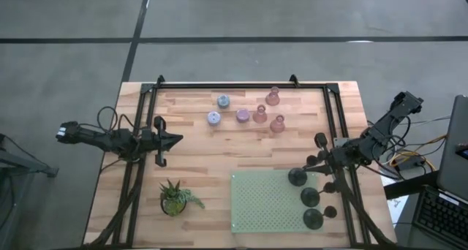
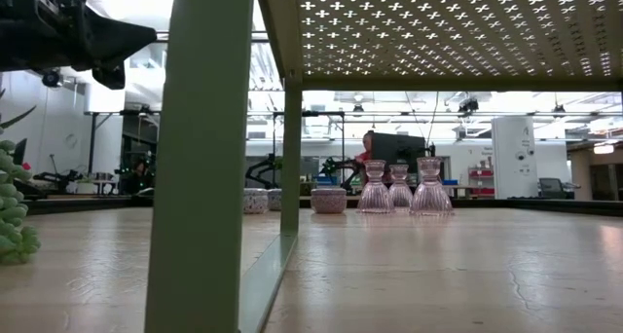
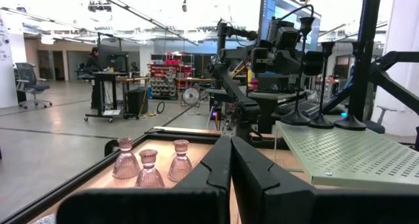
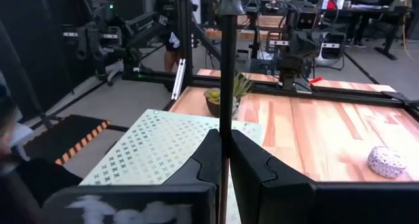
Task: Pick & Place candle stick holders
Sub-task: Put the left black candle holder on the shelf aligned with the other black candle holder, then put the middle pink glass candle holder on the shelf
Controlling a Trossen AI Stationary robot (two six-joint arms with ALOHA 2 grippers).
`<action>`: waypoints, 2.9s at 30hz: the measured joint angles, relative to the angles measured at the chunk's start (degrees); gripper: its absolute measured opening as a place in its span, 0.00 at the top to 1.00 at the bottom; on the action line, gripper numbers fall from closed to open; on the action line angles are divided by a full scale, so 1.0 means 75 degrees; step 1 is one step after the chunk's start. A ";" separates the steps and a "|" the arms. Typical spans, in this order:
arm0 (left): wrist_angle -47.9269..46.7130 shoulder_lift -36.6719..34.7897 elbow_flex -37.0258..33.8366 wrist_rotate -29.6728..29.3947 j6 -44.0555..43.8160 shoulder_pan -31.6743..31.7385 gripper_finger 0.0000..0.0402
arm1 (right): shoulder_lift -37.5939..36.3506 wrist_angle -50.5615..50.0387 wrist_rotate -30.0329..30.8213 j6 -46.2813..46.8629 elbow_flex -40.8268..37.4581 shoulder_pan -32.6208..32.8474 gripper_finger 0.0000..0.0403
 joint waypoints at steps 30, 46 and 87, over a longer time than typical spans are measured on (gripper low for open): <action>-0.0001 0.0000 0.0000 0.0000 0.0000 0.0000 0.97 | -0.1147 -0.1365 -0.0276 0.0362 -0.0131 0.0340 0.97; -0.0002 0.0000 0.0000 0.0000 0.0000 0.0002 0.97 | -0.1147 -0.1468 -0.0440 0.0589 -0.0216 0.0465 0.97; -0.0001 0.0000 -0.0001 0.0000 -0.0003 0.0001 0.97 | -0.1150 -0.4394 0.0009 0.1703 0.0959 0.0459 0.72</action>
